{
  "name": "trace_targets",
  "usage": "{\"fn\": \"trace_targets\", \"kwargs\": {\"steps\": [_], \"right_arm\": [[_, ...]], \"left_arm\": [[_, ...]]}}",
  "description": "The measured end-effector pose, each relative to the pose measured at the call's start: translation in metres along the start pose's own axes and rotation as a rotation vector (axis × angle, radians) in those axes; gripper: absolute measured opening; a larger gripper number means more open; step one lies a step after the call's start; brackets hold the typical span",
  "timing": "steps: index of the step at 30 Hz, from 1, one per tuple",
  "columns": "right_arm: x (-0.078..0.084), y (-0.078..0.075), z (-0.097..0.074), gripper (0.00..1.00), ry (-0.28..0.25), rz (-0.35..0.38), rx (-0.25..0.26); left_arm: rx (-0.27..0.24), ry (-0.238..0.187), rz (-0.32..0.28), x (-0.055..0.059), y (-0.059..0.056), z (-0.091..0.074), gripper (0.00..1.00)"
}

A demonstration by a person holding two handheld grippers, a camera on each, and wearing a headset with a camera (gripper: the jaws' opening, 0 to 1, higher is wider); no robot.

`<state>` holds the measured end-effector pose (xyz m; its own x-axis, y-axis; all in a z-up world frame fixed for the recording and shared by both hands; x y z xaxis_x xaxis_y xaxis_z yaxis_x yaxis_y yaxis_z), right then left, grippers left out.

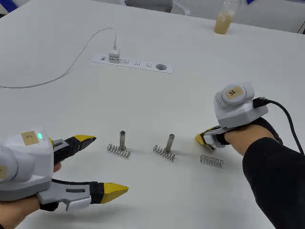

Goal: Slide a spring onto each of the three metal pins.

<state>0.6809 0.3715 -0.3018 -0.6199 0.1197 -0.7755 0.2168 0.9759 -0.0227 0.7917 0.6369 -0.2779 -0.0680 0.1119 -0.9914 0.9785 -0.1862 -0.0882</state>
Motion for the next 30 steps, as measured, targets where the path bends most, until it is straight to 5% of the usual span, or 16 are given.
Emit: {"fn": "trace_targets", "kwargs": {"steps": [30], "right_arm": [[-0.012, 0.011, -0.042, 0.09, -0.106, 0.002, 0.030]], "left_arm": [[-0.001, -0.015, 0.009, -0.006, 0.000, -0.001, 0.86]]}}
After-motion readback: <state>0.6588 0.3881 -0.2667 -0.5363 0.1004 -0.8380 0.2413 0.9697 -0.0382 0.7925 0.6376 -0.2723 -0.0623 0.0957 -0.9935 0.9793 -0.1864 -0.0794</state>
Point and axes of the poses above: the centre of the closed fingertips' face, and the gripper's own axes: z roughly forward along the fingers, y roughly to its left, x roughly out of its underside, the point moved 6 cm from there along -z, roughly backward along the fingers, and after that the axes turned 15 degrees about -y, right-handed, at the moved point
